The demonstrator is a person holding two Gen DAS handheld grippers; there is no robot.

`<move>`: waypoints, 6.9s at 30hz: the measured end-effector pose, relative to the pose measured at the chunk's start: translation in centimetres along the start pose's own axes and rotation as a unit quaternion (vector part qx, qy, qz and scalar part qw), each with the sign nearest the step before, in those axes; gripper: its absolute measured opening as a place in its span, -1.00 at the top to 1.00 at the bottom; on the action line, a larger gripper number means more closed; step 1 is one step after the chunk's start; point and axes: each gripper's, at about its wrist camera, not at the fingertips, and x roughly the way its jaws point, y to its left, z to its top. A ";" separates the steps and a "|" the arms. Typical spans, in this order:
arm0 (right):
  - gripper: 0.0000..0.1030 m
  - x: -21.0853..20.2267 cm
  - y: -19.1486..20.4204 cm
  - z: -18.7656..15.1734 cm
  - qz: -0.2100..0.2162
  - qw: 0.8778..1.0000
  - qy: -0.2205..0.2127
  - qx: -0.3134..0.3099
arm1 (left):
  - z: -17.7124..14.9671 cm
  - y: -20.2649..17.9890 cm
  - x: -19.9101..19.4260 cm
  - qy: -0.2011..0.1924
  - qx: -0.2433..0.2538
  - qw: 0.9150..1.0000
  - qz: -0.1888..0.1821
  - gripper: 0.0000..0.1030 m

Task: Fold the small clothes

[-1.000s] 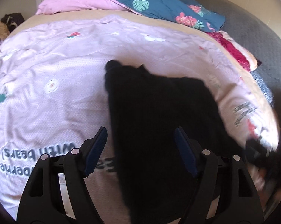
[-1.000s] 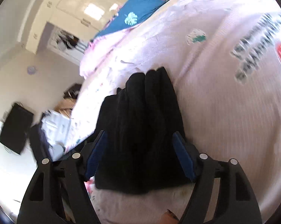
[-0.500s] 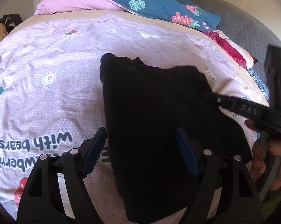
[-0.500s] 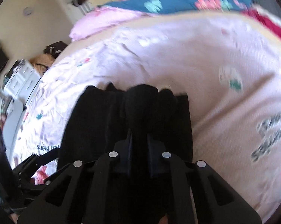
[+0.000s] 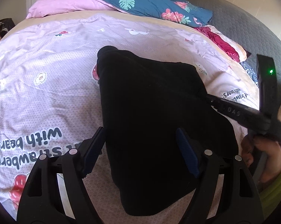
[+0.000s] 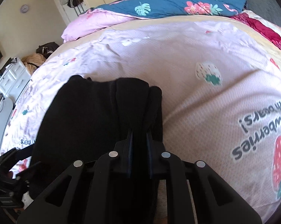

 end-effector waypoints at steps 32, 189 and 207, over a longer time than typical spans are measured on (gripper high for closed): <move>0.56 -3.7 -1.5 -4.7 0.142 0.985 0.003 0.094 | -2.6 3.9 0.9 0.036 -0.128 0.987 -0.088 -0.65; -0.92 -17.1 7.8 -22.5 -0.106 0.988 -0.107 -0.044 | -15.0 1.9 -14.5 -0.066 -0.027 0.997 0.033 -0.82; -0.92 -17.2 7.4 -22.6 -0.111 0.987 -0.106 -0.038 | -15.1 1.7 -14.6 -0.064 -0.022 0.997 0.043 -0.82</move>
